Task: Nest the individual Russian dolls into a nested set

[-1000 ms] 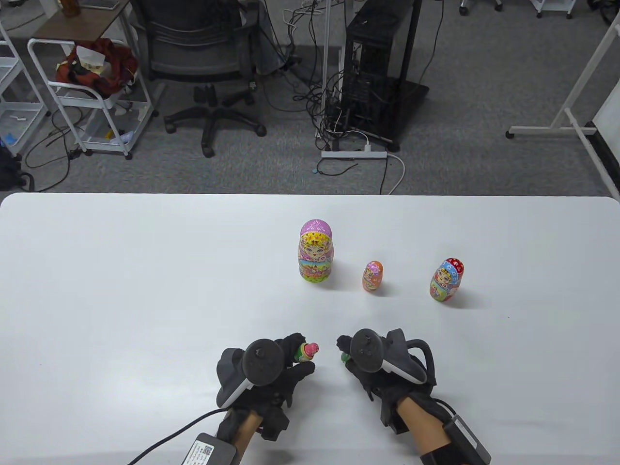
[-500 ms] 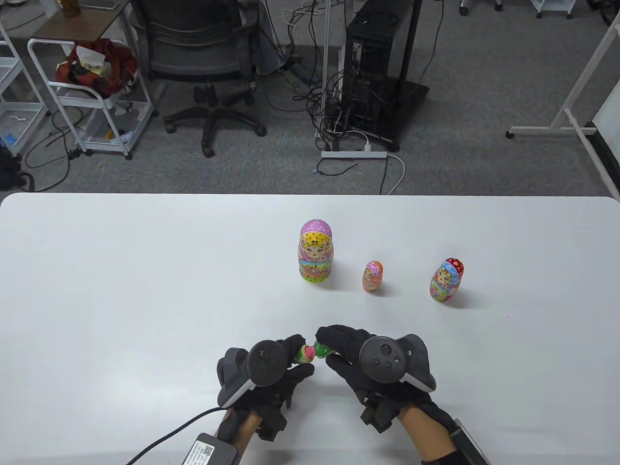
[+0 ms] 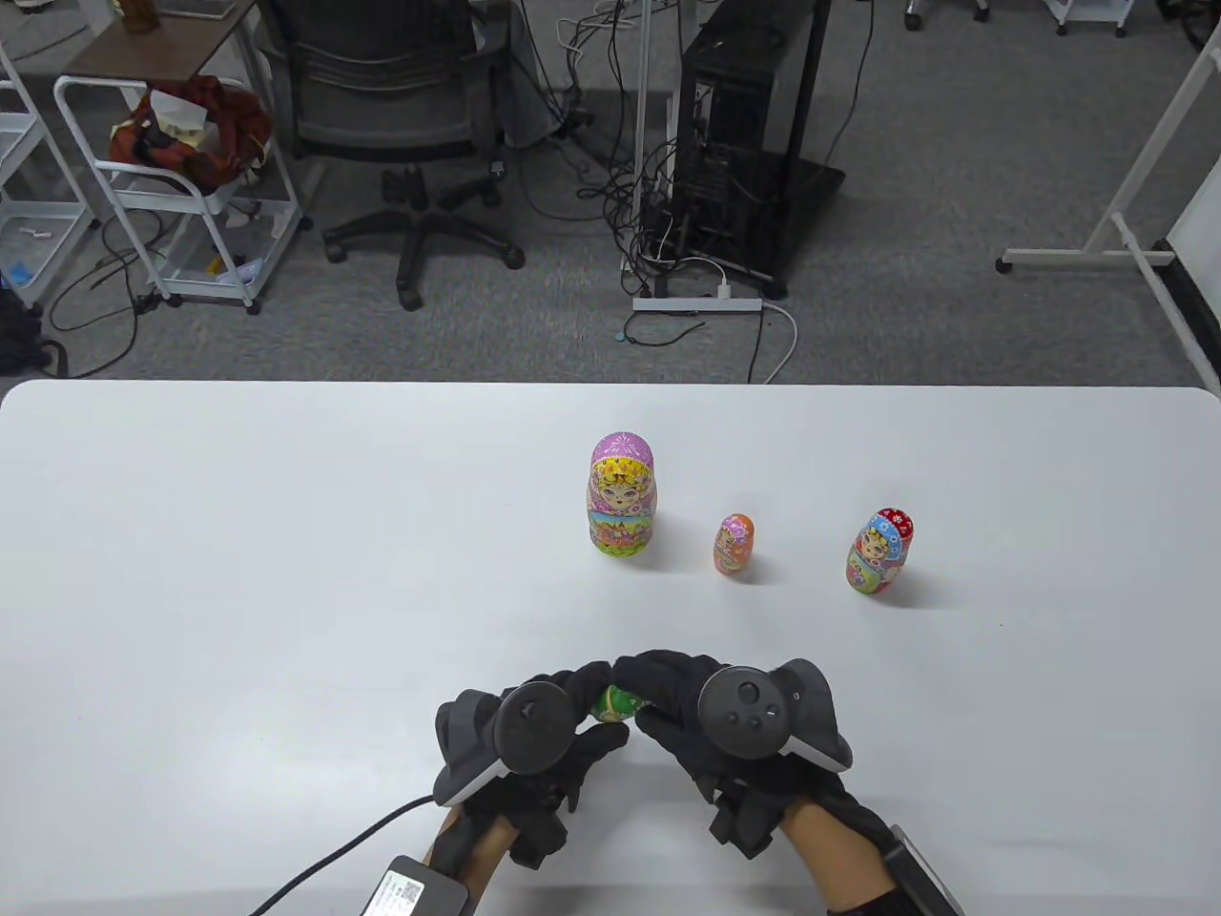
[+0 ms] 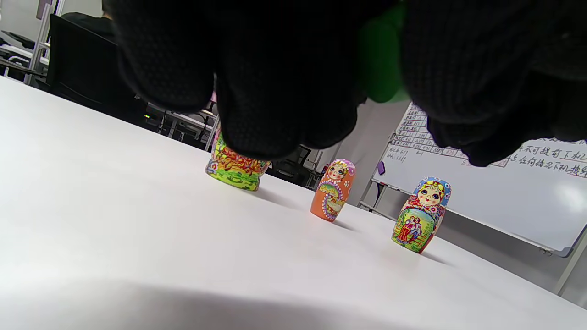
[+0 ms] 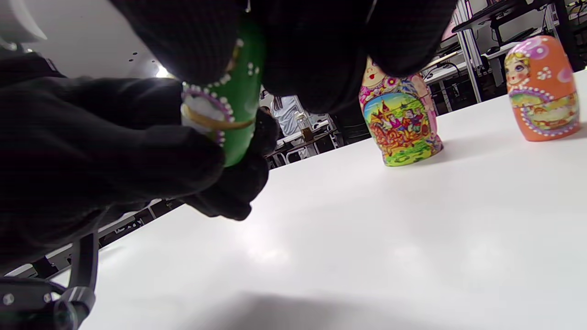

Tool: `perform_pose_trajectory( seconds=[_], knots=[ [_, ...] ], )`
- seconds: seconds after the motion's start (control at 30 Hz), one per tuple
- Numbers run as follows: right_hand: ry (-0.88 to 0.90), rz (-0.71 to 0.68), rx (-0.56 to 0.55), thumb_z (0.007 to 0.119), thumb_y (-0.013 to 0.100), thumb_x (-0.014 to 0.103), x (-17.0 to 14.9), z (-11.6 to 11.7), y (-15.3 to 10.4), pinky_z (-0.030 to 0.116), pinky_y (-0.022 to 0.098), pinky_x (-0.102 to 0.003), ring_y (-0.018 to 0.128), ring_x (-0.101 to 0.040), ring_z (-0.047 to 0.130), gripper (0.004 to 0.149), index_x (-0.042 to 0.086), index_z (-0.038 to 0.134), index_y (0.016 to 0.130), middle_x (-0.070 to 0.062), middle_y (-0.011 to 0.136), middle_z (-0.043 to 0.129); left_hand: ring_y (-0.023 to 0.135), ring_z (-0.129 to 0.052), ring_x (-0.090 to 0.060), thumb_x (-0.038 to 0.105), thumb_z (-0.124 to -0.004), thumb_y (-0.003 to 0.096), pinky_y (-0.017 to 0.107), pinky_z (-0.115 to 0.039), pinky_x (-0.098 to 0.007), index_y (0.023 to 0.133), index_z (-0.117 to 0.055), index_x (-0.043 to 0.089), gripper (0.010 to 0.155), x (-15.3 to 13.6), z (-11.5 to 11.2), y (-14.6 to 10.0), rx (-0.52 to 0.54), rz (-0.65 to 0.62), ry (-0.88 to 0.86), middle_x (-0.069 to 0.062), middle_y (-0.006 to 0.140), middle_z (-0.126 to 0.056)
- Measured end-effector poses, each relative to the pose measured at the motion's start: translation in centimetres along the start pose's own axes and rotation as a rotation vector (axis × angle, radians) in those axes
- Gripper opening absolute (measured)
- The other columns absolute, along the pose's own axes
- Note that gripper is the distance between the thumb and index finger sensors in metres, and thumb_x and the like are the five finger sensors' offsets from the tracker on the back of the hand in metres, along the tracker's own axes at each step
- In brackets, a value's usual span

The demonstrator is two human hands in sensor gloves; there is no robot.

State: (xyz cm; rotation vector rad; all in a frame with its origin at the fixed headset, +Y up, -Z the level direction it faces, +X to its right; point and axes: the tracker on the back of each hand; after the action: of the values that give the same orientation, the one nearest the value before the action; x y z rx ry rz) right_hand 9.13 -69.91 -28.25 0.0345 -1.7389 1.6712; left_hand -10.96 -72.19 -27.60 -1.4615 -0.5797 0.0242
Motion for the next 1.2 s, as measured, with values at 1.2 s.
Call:
perform_pose_trajectory(
  seconds=[1.2],
  knots=[
    [-0.096, 0.332, -0.258, 0.077, 0.048, 0.044, -3.5, -3.1, -0.9, 0.075, 0.059, -0.049, 0.074, -0.027, 0.091, 0.050, 0.029, 0.066, 0.094, -0.005, 0.093, 0.081, 0.107, -0.050, -0.039, 0.074, -0.069, 0.0378, 0.073, -0.049, -0.068, 0.112, -0.028, 0.024, 0.099, -1.0, -0.5, 0.3, -0.131, 0.053, 0.112, -0.015, 0.118, -0.039]
  ],
)
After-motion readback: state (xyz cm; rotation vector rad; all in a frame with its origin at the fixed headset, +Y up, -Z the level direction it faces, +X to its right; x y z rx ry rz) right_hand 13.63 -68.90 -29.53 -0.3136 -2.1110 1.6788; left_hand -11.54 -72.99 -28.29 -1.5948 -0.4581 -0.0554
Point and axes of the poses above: the tracker on the back of each hand, its own x axis roughly to the thumb side, its own y axis roughly from the wrist to the fingertips, z = x × y
